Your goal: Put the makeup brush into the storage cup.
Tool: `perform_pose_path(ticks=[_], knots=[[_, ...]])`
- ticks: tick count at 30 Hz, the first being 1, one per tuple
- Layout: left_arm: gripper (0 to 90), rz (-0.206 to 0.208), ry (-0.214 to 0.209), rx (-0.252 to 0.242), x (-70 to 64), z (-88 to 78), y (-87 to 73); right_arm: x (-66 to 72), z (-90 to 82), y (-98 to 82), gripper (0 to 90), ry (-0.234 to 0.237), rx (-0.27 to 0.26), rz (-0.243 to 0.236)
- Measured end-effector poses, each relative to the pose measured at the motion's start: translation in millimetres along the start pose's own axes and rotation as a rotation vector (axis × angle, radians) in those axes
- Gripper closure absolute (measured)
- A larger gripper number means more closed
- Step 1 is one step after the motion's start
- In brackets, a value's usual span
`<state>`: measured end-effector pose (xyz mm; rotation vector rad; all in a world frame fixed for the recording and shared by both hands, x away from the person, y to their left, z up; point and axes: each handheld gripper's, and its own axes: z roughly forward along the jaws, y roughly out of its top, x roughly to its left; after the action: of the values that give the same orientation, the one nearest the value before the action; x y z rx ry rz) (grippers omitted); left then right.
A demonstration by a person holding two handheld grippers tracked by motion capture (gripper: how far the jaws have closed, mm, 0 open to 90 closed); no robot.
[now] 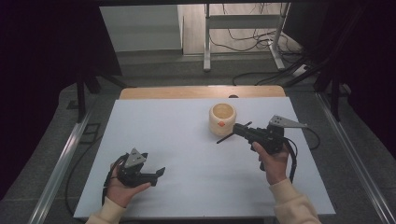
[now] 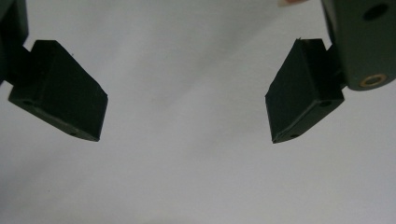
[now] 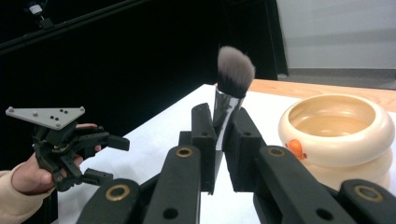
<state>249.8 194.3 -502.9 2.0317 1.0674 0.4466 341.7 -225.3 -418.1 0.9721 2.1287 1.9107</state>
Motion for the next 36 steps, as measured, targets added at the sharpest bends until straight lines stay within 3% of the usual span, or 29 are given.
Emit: perform_pose_path(ticks=[20,36], knots=[[13.3,0.003,0.001,0.003,0.8,0.4,-0.5,-0.2,9.7,23.9,82.6,0.000,-0.063,-0.010],[13.4,0.009,-0.004,0.005,-0.8,0.9,-0.1,-10.0,20.0,33.9,82.5,-0.026,-0.091,-0.003]])
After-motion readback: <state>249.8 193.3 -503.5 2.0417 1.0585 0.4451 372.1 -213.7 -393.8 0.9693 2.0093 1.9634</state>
